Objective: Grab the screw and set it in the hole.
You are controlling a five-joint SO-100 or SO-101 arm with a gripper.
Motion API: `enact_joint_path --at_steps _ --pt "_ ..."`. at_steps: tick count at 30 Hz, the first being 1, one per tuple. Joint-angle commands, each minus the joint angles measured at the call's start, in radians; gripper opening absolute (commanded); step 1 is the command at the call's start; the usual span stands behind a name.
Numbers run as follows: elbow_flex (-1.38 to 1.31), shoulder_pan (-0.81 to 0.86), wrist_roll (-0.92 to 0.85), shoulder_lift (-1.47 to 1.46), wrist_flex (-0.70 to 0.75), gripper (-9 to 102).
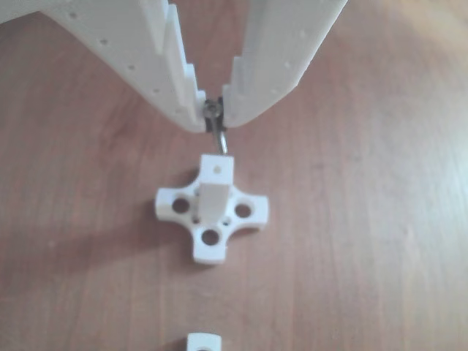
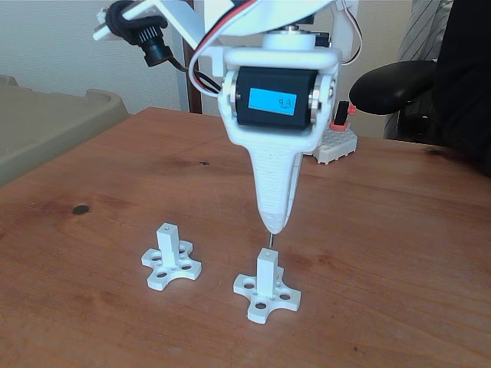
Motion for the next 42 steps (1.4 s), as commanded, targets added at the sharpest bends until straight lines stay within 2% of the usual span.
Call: enact_joint_path --at_steps 1,42 --pt "-0.025 0.008 0.002 0.008 -0.008 -4" --pt "-0.028 0.008 0.006 -0.011 -0.018 -4"
